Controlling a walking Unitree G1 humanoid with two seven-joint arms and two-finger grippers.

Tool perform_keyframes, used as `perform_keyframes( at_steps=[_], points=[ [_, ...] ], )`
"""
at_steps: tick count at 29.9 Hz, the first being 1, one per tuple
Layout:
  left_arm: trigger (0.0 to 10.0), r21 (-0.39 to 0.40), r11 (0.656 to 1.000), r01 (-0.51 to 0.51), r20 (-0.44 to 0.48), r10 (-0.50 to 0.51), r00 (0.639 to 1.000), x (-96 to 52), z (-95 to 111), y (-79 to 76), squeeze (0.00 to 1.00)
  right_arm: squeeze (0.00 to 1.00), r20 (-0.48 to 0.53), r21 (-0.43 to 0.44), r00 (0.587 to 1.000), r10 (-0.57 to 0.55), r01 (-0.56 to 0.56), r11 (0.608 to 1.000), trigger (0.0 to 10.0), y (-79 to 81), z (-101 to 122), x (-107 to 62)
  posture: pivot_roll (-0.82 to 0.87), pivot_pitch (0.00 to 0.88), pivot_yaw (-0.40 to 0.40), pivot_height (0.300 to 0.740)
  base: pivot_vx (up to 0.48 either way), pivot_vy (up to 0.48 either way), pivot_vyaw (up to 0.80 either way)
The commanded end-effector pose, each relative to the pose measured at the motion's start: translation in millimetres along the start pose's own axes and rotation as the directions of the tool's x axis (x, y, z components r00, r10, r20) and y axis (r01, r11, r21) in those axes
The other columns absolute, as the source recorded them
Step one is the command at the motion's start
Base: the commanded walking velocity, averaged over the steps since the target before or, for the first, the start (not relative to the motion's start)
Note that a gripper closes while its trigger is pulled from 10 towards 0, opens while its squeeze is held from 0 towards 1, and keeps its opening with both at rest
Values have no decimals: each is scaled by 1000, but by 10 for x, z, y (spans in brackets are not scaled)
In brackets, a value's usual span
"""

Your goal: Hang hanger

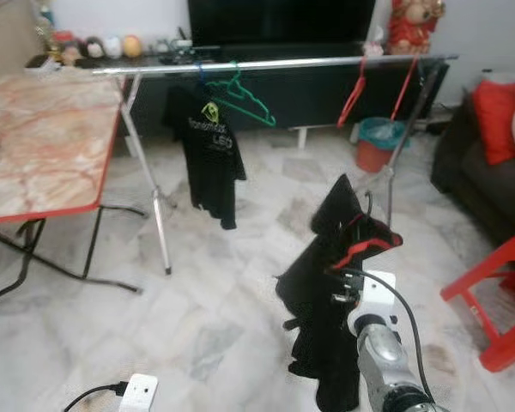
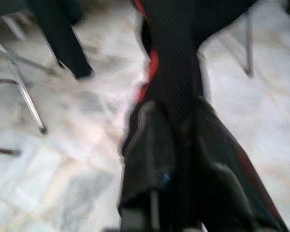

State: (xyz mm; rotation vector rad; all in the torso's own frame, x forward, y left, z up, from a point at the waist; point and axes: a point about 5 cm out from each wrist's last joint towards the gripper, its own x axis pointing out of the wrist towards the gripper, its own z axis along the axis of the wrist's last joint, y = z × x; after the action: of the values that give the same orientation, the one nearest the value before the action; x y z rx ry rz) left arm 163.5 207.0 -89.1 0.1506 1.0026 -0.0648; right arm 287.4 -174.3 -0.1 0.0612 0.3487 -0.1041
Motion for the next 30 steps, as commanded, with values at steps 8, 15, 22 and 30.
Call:
perform_keyframes(
  at_steps=[8, 15, 22, 30],
  points=[
    [10000, 12, 1000, 0, -20, 0, 1000, -7, -39, 13, 0, 0, 16, -19, 1000, 10, -10, 1000, 10000, -1, 61, 27, -97, 0, -12, 740, -293, 0, 0],
    [10000, 15, 1000, -4, -19, 4, 1000, -8, -42, 13, 0, 0, -7, -45, 999, 36, -37, 998, 10000, -1, 53, 34, -96, 0, -12, 740, -42, 0, 0],
    [10000, 19, 1000, -6, -11, 6, 1000, -9, -33, 23, 0, 0, -19, -65, 999, 37, -38, 997, 10000, -77, 68, 46, -98, 0, -13, 740, 0, 0, 0],
    [10000, 33, 999, -9, 14, 9, 1000, -4, 22, 46, 0, 0, -53, -87, 996, 71, -76, 993, 10000, -76, 44, 47, -92, 6, -8, 740, 0, 0, 0]
  ],
)
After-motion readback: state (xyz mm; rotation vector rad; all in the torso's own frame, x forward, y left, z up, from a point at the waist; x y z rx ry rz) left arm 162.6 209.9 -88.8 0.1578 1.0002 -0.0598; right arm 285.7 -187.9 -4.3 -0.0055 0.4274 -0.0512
